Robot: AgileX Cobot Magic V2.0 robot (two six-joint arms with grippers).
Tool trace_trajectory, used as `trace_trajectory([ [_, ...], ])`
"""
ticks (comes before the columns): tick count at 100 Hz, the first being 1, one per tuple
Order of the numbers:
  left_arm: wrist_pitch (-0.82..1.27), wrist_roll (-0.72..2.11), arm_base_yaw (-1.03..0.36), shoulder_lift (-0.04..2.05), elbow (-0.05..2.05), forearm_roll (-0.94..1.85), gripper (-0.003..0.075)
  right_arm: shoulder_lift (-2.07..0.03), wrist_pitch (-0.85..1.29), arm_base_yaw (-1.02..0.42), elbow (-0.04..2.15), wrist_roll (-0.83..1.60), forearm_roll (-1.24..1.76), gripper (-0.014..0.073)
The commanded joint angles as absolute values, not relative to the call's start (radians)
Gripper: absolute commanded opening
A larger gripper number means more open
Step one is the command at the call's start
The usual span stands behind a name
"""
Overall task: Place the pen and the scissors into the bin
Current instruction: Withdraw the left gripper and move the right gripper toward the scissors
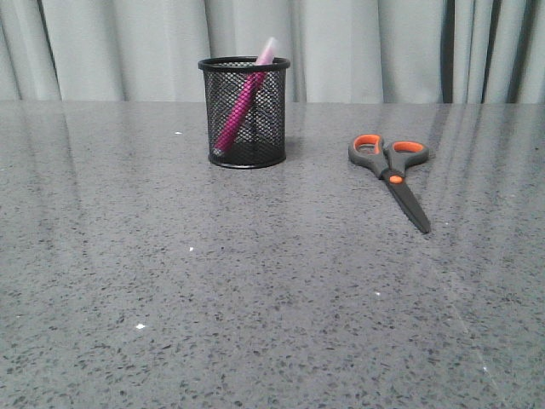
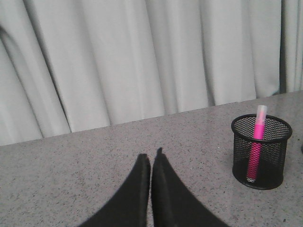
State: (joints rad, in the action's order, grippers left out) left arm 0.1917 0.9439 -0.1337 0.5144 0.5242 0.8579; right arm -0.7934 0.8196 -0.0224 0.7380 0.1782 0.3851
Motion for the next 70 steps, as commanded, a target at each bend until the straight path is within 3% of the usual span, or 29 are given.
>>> trace_trajectory([
  [1,0.128,0.933,-0.132,0.503,0.539,0.884,-0.0022,-0.821,0.770,-0.023,0.777,0.192,0.431,0.0362],
  [35,0.141,0.933,-0.132,0.501,0.539,0.884,-0.0022,-0.971,0.833,-0.041,0.882,0.232,0.511,0.0362],
  [70,0.148,0.933,-0.132,0.501,0.539,0.884,-0.0022,-1.222,0.936,-0.228,1.139,0.142,0.350,0.0362],
])
